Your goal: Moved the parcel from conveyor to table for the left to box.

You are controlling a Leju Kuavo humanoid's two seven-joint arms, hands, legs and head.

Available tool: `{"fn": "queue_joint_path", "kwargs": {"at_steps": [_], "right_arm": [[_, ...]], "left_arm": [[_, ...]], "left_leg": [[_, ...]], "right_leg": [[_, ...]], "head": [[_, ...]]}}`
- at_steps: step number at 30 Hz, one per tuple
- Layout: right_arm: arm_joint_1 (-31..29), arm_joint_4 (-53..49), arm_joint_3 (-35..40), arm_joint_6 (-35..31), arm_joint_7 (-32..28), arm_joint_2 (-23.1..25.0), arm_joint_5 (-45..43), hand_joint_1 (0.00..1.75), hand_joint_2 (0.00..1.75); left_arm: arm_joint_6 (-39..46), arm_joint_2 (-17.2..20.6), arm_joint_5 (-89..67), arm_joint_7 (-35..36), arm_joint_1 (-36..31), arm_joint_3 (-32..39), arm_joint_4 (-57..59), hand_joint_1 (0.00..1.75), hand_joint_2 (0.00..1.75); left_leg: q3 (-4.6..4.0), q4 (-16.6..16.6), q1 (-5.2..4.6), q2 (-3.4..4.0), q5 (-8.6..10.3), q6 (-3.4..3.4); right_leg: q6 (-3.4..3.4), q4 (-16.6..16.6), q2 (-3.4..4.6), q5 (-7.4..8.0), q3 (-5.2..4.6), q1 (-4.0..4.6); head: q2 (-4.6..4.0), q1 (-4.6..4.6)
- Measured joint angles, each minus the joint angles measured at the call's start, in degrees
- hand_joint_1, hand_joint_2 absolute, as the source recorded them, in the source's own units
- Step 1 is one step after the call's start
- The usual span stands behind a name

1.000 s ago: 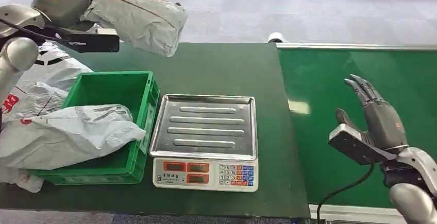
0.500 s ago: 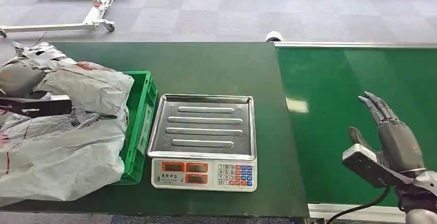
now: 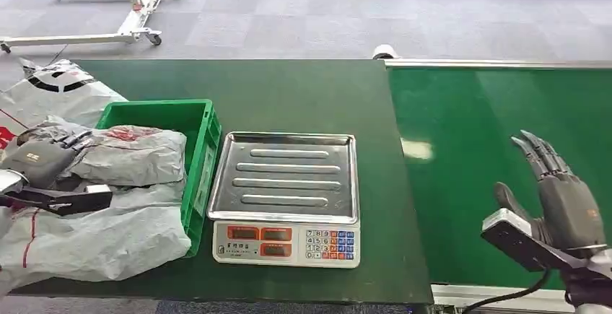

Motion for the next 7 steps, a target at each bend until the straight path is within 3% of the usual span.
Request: {"fn": "queue_joint_path", "kwargs": {"at_steps": [7], "right_arm": [[2.7, -1.3, -1.2, -0.4, -0.7, -0.6, -1.1, 0.0, 0.0]], "left_arm": [[-0.2, -2.0, 1.2, -0.4, -5.0, -0.1, -0.5, 0.0, 0.0]], "left_leg": [[-0.02, 0.0, 0.01, -0.02, 0.0, -0.01]], "right_leg": [[0.0, 0.0, 0.0, 0.0, -0.03, 0.02]], "head": [[0.0, 0.0]]}}
